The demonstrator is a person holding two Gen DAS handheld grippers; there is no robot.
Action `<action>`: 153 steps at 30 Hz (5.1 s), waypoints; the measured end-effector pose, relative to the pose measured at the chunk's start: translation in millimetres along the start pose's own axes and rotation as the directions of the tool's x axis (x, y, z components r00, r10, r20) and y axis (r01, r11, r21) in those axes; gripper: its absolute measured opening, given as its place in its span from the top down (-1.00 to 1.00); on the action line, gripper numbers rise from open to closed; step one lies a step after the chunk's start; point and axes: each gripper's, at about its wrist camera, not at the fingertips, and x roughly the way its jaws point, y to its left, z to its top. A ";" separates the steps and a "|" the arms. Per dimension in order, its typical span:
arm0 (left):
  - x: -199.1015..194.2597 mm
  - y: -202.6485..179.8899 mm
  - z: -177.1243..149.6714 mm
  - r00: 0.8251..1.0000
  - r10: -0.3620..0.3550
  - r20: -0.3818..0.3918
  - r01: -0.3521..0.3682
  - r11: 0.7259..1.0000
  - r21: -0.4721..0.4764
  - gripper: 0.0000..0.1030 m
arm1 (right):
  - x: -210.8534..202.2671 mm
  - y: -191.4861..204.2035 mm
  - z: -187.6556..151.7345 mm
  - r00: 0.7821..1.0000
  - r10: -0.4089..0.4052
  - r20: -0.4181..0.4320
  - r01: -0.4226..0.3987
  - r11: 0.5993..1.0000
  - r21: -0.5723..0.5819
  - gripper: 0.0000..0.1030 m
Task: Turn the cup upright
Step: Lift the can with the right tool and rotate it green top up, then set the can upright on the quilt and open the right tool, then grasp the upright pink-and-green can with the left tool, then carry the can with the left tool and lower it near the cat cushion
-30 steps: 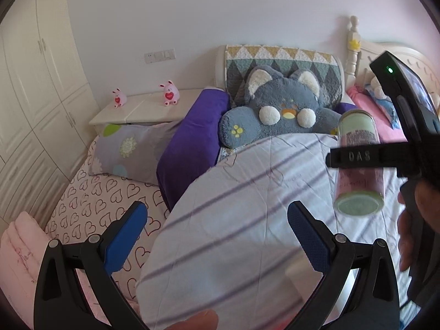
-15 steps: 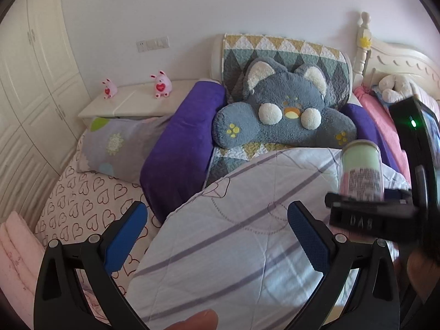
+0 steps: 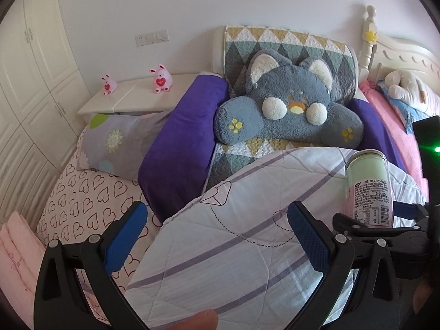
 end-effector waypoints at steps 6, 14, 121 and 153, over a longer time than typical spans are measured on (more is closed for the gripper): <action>-13.2 1.8 -1.3 1.000 -0.002 0.005 0.002 1.000 0.007 -1.00 | -22.2 -8.1 -4.1 0.999 0.024 0.032 -0.025 0.999 0.031 -1.00; -48.3 1.4 -2.4 1.000 -0.006 0.027 0.006 1.000 0.025 -1.00 | -67.5 -24.9 -24.2 0.993 0.060 0.103 -0.069 0.993 0.092 -1.00; -68.9 -107.6 44.3 0.953 -0.293 0.077 0.271 0.939 0.213 -0.38 | -107.9 -98.7 -55.3 0.961 -0.025 0.276 -0.035 0.977 0.212 -1.00; -30.0 -116.5 17.4 0.943 -0.333 0.023 0.322 0.927 0.194 -0.39 | -99.2 -93.1 -73.1 0.968 -0.046 0.246 -0.007 0.978 0.211 -1.00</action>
